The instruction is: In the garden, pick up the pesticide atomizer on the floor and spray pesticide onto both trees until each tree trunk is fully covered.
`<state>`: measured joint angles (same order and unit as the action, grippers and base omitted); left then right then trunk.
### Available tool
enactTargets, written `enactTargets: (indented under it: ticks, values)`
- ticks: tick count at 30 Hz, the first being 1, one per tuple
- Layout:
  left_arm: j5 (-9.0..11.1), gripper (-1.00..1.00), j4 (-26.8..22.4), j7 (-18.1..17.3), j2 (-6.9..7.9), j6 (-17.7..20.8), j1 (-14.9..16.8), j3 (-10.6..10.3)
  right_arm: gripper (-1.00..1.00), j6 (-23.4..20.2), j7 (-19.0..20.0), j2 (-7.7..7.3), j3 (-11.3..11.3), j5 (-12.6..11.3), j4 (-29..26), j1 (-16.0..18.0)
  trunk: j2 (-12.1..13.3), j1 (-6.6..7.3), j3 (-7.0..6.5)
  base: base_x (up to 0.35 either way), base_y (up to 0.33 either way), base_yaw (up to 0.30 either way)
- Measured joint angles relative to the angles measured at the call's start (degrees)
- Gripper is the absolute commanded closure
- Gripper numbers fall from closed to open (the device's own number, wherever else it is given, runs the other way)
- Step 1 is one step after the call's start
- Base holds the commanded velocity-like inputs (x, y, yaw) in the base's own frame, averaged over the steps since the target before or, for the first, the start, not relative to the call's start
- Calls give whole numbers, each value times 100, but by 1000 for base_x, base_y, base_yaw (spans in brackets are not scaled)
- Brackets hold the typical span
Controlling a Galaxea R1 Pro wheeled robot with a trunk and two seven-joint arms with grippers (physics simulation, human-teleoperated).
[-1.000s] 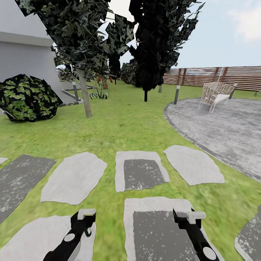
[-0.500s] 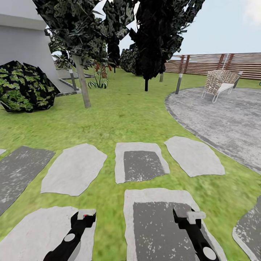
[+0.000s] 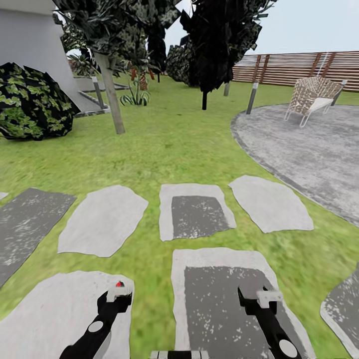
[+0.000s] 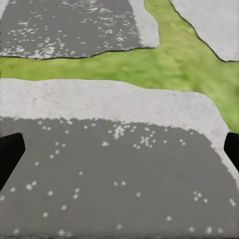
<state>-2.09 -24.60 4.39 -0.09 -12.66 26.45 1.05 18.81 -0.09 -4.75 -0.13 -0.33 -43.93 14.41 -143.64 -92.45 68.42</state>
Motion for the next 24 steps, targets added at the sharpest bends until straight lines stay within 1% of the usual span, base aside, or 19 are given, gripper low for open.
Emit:
enactTargets:
  ticks: [5, 18, 24]
  values:
    - [0, -100, 1, 0, 5, 0, 0, 0, -100, 0, 0, 0, -4, -2, -1, 0, -7, -13, 148, 0, 0, 53]
    - [6, -100, -19, 0, 9, -15, 9, 1, -100, 8, 0, 0, 5, 5, -1, 0, -24, -46, 441, 0, 0, 1]
    - [0, -100, -23, 0, 9, -18, 9, -20, -100, 9, 0, 0, 5, 6, -1, 0, -25, -46, 442, 3, 1, 0]
